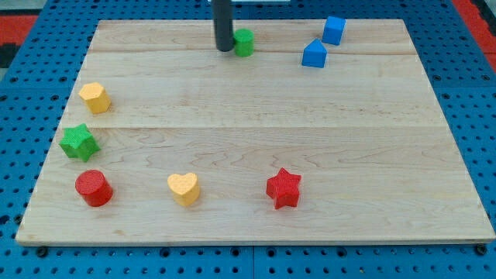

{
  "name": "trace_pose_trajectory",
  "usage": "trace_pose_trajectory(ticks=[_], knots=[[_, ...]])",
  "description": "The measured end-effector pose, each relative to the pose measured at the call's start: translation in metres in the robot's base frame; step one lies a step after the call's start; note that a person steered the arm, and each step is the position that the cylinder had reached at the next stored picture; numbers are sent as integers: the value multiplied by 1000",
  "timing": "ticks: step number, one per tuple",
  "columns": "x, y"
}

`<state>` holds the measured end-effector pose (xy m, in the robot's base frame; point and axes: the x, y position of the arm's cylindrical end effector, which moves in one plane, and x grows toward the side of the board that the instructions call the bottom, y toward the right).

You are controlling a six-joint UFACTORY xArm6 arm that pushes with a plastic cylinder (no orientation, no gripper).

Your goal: Slide the yellow hexagon closer to the green circle

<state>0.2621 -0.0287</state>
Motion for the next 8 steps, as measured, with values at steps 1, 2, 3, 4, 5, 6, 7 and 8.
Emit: trace_pose_trajectory(ticks=[1,2,3,4,5,6,7,8], knots=[[9,0],[76,-34],[151,-100],[171,-194],[176,-260],[167,-258],[134,-228],[101,-209]])
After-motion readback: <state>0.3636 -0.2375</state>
